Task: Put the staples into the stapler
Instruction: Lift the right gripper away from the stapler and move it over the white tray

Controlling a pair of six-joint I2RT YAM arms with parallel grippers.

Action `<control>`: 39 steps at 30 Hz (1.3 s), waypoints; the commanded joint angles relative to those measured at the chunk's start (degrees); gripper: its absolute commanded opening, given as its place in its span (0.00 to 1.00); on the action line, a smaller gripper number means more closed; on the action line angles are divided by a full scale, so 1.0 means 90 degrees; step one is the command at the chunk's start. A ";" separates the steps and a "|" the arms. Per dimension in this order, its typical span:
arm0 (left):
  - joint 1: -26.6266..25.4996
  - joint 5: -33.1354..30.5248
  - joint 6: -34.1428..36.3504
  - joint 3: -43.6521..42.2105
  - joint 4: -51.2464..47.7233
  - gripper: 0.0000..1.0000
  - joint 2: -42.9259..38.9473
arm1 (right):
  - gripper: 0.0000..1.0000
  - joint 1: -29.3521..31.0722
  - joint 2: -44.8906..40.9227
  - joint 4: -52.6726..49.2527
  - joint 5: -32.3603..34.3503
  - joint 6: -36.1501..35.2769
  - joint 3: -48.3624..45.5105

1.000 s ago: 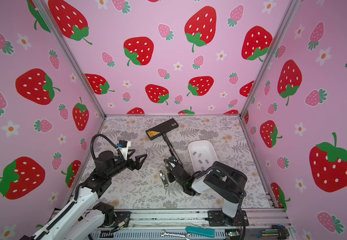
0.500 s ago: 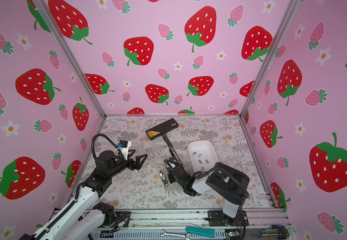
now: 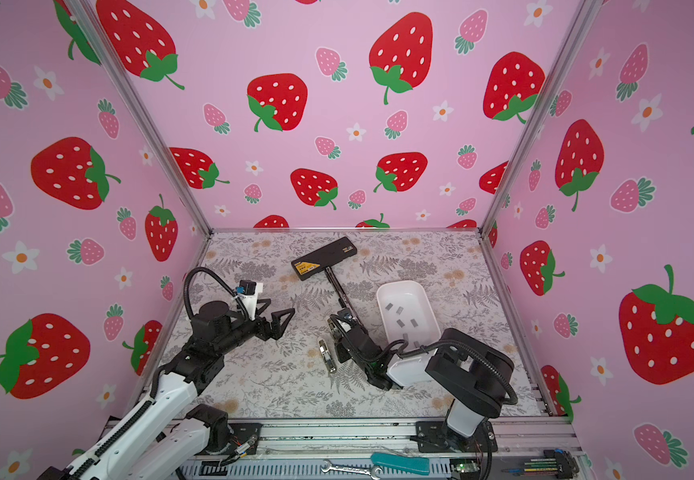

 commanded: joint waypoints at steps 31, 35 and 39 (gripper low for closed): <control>-0.0030 -0.0063 0.0073 0.0276 0.0004 0.99 -0.0011 | 0.15 0.0016 0.0526 -0.1244 0.0461 0.0633 0.0361; -0.0022 -0.0062 0.0083 0.0277 -0.0003 0.99 -0.0013 | 0.15 0.0056 0.0437 -0.1247 0.0407 0.0605 0.0339; -0.0021 -0.0073 0.0085 0.0280 -0.0001 0.99 -0.0003 | 0.15 0.0075 0.0352 -0.1312 0.0418 0.0628 0.0319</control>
